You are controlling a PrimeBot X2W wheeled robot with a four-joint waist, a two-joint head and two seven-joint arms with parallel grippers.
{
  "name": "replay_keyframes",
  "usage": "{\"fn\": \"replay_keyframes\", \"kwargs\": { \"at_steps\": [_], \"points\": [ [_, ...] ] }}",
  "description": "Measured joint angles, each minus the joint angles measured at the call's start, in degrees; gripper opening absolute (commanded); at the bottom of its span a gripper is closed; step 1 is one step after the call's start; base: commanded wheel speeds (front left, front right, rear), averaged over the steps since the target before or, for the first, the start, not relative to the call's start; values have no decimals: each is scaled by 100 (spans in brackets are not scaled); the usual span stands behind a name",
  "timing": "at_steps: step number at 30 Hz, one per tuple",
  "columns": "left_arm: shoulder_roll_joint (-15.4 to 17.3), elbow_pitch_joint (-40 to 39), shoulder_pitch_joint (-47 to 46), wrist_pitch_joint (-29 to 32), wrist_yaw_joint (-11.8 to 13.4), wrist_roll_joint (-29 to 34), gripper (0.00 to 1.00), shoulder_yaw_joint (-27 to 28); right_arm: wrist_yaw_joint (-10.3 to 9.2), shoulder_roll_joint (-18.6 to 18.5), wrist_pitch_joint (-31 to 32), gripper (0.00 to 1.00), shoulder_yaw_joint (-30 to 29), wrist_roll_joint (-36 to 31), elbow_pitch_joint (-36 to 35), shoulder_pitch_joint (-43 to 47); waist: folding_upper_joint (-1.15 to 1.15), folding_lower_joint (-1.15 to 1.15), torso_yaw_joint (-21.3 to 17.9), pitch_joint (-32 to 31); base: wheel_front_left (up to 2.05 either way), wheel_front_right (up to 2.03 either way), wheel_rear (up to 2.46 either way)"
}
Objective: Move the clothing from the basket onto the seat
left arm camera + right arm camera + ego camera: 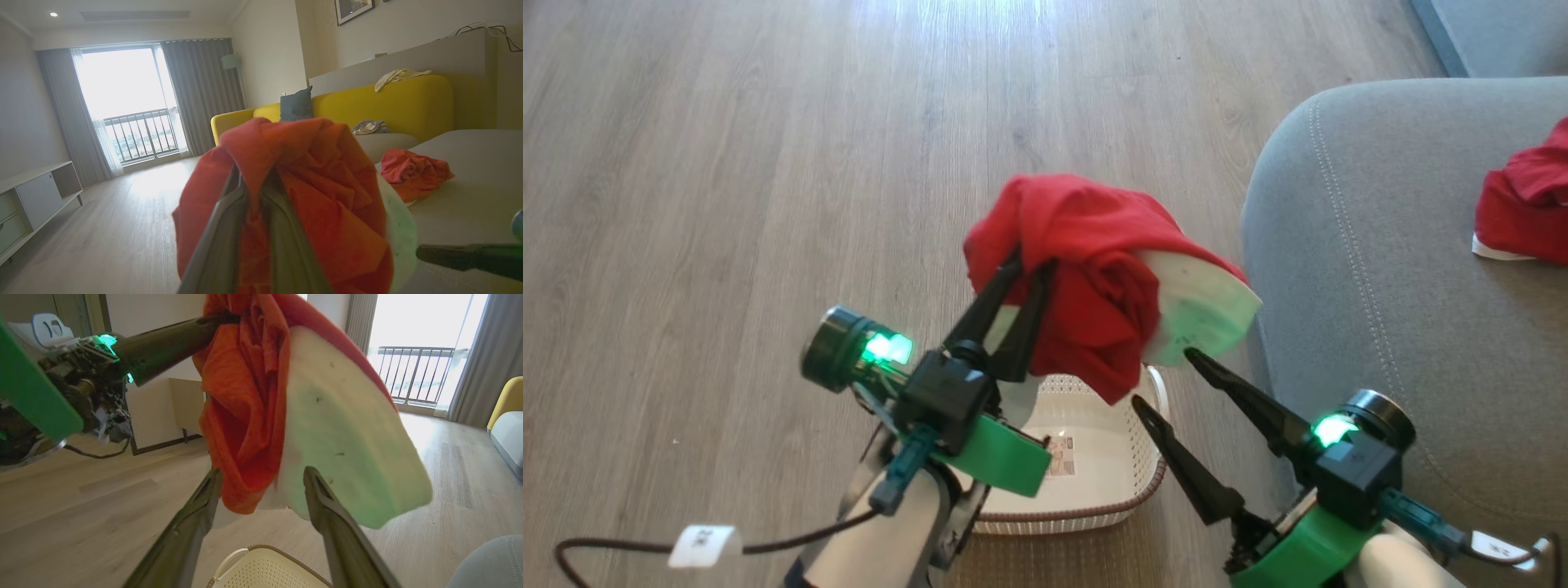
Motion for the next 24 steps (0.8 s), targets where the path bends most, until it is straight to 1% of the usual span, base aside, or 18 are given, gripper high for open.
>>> {"fn": "replay_keyframes", "kwargs": {
  "at_steps": [4, 7, 12, 17, 24],
  "points": [
    [0, 91, -20, 0, -3, -4, 0, -220, 0, 136, 0, 100, 108, -45, 66, -141, 0, 0, 56, 5, 0, 0, 0],
    [1, 143, -29, 0, -53, -4, 0, -387, 0, 188, 0, 100, 170, -76, 168, -221, 0, 0, 94, 5, 0, 0, 0],
    [1, 176, -105, 0, -54, -44, 0, -670, 0, 252, 0, 100, 203, -223, 474, -404, 0, 0, 134, -11, 0, 0, 0],
    [2, 242, -141, 0, -54, -65, 0, -914, 0, 459, 1, 100, 47, -376, 693, -469, 0, 0, 156, -33, 0, 0, 0],
    [2, 328, -141, 0, -52, -124, 0, -1172, 0, 773, 1, 100, -191, -533, 815, -526, 0, 0, 183, -56, 0, 0, 0]
  ]
}}
